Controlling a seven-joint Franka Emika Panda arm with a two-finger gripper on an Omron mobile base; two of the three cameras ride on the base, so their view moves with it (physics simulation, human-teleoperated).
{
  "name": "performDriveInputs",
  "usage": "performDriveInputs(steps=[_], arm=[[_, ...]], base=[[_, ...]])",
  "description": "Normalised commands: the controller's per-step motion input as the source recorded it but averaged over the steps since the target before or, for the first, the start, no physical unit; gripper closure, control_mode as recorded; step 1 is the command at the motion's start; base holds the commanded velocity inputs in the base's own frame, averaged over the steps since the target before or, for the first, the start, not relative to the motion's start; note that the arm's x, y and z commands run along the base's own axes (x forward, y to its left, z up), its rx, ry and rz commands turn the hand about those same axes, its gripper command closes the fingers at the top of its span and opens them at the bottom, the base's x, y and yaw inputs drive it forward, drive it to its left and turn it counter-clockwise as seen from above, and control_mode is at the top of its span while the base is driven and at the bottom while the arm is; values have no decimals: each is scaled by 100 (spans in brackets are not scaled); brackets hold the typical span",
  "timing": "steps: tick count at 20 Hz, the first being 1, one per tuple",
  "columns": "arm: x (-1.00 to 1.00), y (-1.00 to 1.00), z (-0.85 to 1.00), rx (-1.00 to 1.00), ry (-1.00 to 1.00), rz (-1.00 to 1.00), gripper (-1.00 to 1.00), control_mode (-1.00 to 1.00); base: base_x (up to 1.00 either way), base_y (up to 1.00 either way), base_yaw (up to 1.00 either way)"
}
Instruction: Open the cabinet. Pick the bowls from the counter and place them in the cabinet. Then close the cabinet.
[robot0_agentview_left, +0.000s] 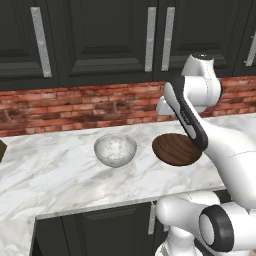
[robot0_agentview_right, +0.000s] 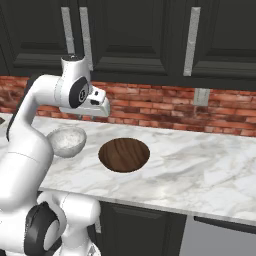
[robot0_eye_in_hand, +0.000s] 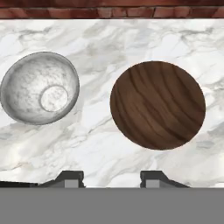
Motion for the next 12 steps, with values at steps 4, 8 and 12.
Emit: performDriveInputs(steps=[4,8,12], arm=[[-26,1,1,0,-3,1,-100,-100],[-48,2,13,0,-27,0,-100,-100],[-30,2,39,0,-26,0,-100,-100]], base=[[0,0,0],[0,0,0],[0,0,0]])
